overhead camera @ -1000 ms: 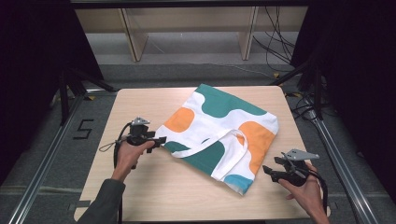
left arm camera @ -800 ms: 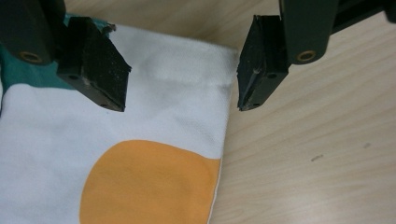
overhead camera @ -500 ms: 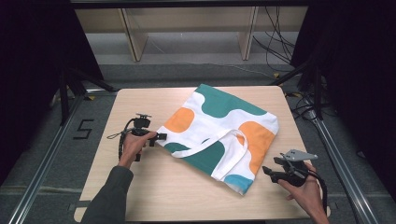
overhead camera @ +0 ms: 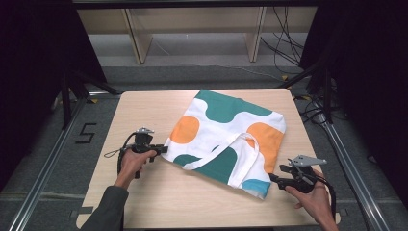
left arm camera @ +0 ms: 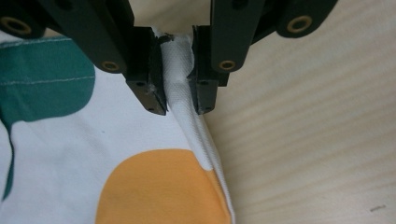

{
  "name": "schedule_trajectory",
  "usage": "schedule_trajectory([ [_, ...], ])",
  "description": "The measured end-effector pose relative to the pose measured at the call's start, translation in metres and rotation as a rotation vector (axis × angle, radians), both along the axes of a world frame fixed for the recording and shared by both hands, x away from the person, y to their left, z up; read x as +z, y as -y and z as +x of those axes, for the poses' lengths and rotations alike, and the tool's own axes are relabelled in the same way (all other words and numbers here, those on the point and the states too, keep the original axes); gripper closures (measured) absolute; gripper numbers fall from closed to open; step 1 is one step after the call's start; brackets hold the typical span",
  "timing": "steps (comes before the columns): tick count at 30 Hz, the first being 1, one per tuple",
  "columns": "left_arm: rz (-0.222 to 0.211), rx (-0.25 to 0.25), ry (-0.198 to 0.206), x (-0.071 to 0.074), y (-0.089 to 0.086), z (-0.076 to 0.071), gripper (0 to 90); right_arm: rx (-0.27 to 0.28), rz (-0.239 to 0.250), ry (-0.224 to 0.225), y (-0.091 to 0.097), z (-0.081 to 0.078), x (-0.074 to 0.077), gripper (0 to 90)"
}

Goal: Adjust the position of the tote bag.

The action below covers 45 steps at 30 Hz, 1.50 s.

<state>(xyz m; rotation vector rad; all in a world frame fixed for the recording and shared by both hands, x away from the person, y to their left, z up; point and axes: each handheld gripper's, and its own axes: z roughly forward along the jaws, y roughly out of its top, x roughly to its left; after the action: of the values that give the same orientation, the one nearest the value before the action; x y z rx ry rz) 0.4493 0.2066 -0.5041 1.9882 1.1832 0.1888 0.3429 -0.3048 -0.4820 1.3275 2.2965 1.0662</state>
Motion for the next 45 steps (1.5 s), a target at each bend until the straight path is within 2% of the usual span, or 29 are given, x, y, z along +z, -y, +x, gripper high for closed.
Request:
schedule_trajectory([
  [3,-0.007,-0.001,0.013,0.001,-0.001,-0.013,75.0,0.010,-0.012,0.003,0.003,0.002,-0.001,39.7],
  [5,0.009,-0.037,0.026,0.005,-0.003,-0.024,75.0,-0.006,-0.020,-0.020,0.001,0.002,-0.001,38.4],
  [6,0.004,-0.047,0.045,0.006,-0.003,-0.040,75.0,-0.007,-0.007,-0.028,0.001,0.001,-0.001,38.0],
  [9,0.004,-0.055,0.075,0.007,-0.002,-0.059,75.0,-0.005,-0.017,-0.038,-0.003,0.000,-0.002,36.1],
  [10,0.014,-0.065,0.071,0.008,-0.004,-0.064,75.0,-0.029,-0.017,-0.075,-0.006,-0.001,-0.002,36.0],
  [11,0.004,-0.058,0.076,0.007,-0.004,-0.070,75.0,-0.002,-0.031,-0.057,-0.006,-0.001,-0.003,34.8],
  [12,0.007,-0.076,0.076,0.007,-0.005,-0.074,74.9,-0.012,-0.031,-0.084,-0.009,-0.004,-0.002,34.3],
  [13,0.006,-0.073,0.073,0.005,-0.005,-0.078,74.9,0.024,-0.025,-0.049,-0.010,-0.004,-0.001,34.3],
  [15,0.021,-0.087,0.072,0.004,-0.006,-0.082,74.9,0.013,-0.040,-0.043,-0.011,-0.007,0.002,34.3],
  [16,0.035,-0.108,0.071,0.002,-0.007,-0.086,74.8,0.045,-0.105,-0.015,-0.012,-0.012,0.006,34.4],
  [17,0.028,-0.098,0.075,0.002,-0.006,-0.087,74.8,0.050,-0.129,-0.007,-0.014,-0.017,0.009,34.6],
  [22,0.015,-0.082,0.091,0.001,-0.005,-0.091,74.7,0.120,-0.074,-0.041,-0.020,-0.034,0.011,36.1],
  [23,0.003,-0.085,0.070,0.001,-0.005,-0.092,74.7,0.126,-0.051,-0.061,-0.022,-0.037,0.011,36.1],
  [24,0.016,-0.098,0.069,0.001,-0.007,-0.092,74.6,0.126,-0.134,-0.045,-0.017,-0.034,0.007,35.6],
  [27,-0.027,-0.077,0.062,-0.001,-0.008,-0.096,74.6,0.164,-0.120,-0.037,-0.019,-0.038,0.004,36.0],
  [28,0.001,-0.099,0.060,0.000,-0.011,-0.097,74.6,0.181,-0.155,-0.005,-0.019,-0.038,0.003,36.9],
  [29,-0.028,-0.081,0.063,-0.001,-0.008,-0.100,74.5,0.193,-0.189,0.001,-0.019,-0.038,0.003,36.9],
  [30,-0.016,-0.087,0.067,-0.001,-0.008,-0.102,74.5,0.200,-0.180,-0.024,-0.020,-0.039,0.002,40.7],
  [31,-0.026,-0.084,0.070,-0.001,-0.006,-0.105,74.5,0.216,-0.204,0.000,-0.020,-0.037,-0.001,44.1],
  [32,0.016,-0.113,0.070,0.001,-0.008,-0.107,74.5,0.217,-0.231,0.006,-0.020,-0.036,-0.002,44.8],
  [34,0.003,-0.103,0.062,0.001,-0.006,-0.111,74.4,0.225,-0.221,0.021,-0.022,-0.036,-0.004,45.3],
  [35,-0.024,-0.087,0.073,0.001,-0.002,-0.119,74.3,0.227,-0.281,0.025,-0.020,-0.037,-0.002,46.0],
  [36,-0.007,-0.103,0.076,0.002,-0.003,-0.122,74.3,0.243,-0.302,0.022,-0.018,-0.037,0.000,45.9],
  [38,0.004,-0.108,0.083,0.003,-0.003,-0.125,74.2,0.232,-0.286,0.041,-0.020,-0.039,-0.003,45.7],
  [39,-0.016,-0.098,0.077,0.001,-0.002,-0.130,74.1,0.230,-0.261,-0.001,-0.022,-0.042,-0.004,42.0],
  [40,0.011,-0.128,0.082,0.002,-0.005,-0.131,73.9,0.218,-0.276,-0.022,-0.024,-0.043,-0.006,41.7],
  [42,-0.009,-0.106,0.079,0.003,-0.004,-0.133,73.0,0.224,-0.280,-0.009,-0.025,-0.042,-0.008,41.2],
  [44,0.053,-0.126,0.098,0.006,-0.002,-0.136,69.2,0.249,-0.293,0.014,-0.022,-0.039,-0.004,42.5],
  [45,0.050,-0.118,0.101,0.008,-0.002,-0.138,65.0,0.237,-0.292,0.013,-0.022,-0.039,-0.003,42.3],
])
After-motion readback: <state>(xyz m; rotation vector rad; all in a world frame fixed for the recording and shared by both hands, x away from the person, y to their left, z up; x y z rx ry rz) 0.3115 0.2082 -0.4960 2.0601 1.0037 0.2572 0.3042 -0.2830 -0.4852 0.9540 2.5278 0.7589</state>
